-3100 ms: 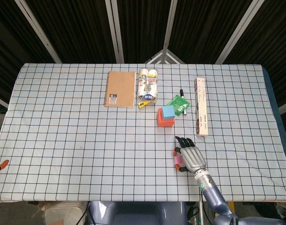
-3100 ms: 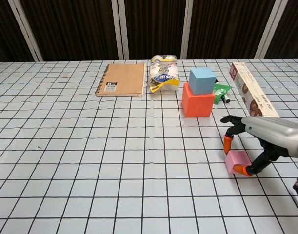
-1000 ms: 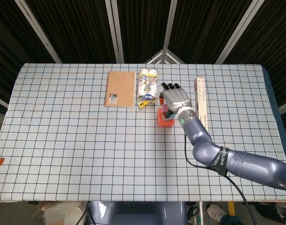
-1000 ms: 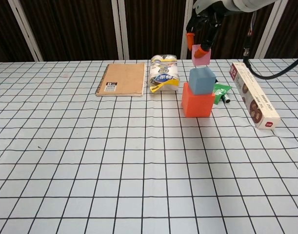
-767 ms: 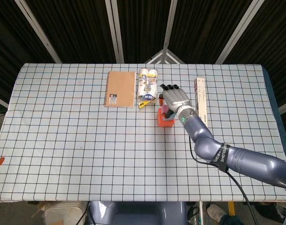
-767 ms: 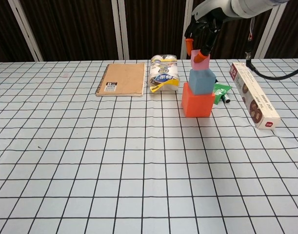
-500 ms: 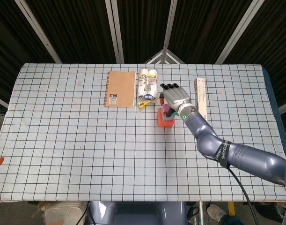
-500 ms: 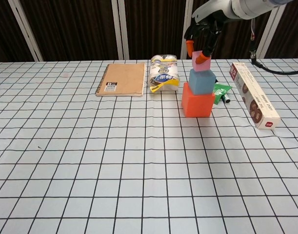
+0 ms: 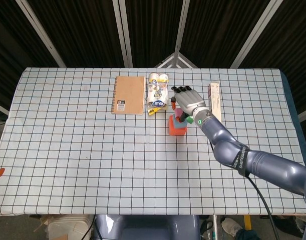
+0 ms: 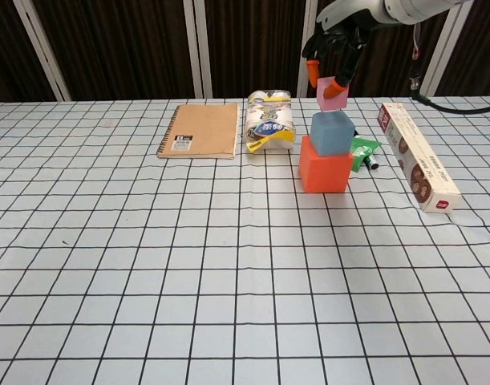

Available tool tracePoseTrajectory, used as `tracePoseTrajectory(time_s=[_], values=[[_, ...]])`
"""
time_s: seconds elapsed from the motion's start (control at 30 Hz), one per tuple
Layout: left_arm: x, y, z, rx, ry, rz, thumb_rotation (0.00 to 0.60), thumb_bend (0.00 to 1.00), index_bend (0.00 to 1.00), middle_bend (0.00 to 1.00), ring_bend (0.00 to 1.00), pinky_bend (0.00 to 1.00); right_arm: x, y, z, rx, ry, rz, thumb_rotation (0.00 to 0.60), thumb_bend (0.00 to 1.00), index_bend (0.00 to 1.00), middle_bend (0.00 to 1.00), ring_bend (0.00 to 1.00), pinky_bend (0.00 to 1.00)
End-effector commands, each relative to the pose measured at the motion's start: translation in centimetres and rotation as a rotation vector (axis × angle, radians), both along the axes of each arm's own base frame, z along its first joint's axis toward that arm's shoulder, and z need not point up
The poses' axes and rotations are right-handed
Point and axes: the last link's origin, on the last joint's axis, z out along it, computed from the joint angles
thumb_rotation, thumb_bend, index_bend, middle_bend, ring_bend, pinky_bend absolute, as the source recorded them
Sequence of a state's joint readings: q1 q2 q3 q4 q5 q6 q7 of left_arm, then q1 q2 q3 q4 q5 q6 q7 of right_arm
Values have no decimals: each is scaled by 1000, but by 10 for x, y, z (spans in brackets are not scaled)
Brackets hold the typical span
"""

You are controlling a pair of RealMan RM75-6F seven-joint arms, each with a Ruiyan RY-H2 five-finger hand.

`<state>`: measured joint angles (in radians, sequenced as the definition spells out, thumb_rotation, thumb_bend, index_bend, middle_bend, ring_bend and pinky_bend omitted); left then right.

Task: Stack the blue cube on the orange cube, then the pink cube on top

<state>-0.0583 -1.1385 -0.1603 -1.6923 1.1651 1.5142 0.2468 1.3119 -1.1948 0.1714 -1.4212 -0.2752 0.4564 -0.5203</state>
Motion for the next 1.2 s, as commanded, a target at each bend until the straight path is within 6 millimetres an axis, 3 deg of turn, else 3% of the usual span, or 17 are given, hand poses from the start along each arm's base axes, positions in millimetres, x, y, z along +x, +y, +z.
tracePoseTrajectory(time_s=[0.03,1.2], values=[[0,0,0,1,2,1,600,128,83,0,0,0,-4,0,1,9,-6,-2,600,367,486,0,0,0],[1,2,-4,-5,13,12,600,129,83,0,0,0,-25,-3,-11,34,-18,-21,600,368,486,0,0,0]])
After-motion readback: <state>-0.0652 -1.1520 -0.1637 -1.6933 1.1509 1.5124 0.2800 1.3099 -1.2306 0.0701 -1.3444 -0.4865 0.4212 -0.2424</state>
